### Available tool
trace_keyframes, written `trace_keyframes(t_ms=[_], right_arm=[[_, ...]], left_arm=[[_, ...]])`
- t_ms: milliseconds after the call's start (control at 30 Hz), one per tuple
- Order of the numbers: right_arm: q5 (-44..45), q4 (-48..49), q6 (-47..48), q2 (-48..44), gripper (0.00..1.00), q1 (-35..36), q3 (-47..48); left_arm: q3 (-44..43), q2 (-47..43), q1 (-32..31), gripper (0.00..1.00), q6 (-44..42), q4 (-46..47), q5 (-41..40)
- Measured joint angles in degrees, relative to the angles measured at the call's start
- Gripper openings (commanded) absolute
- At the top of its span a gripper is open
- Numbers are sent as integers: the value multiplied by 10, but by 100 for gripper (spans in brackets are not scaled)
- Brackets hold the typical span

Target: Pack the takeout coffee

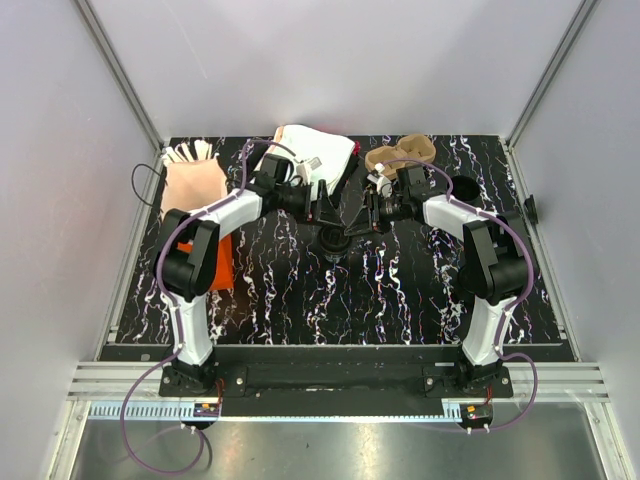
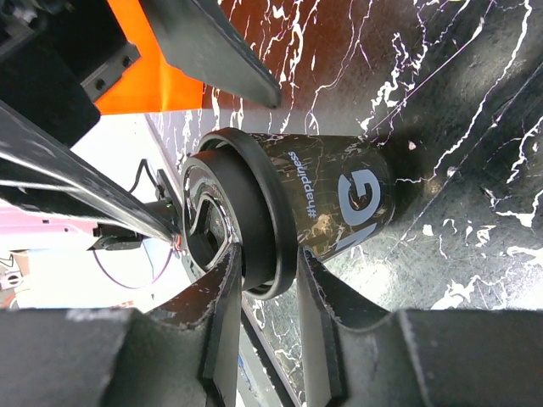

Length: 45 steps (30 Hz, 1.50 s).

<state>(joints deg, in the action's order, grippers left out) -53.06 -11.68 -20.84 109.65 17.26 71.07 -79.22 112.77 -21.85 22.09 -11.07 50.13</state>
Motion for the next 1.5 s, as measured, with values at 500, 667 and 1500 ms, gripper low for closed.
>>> trace_keyframes(t_ms=[500, 667, 1500], right_arm=[[1, -29, 33, 0, 19, -21, 15], [0, -38, 45, 1, 19, -30, 21], [-41, -79, 84, 43, 18, -60, 64]], left_arm=[[3, -13, 33, 76, -32, -31, 18], [7, -11, 35, 75, -41, -37, 20], [-7, 41, 36, 58, 2, -7, 37]])
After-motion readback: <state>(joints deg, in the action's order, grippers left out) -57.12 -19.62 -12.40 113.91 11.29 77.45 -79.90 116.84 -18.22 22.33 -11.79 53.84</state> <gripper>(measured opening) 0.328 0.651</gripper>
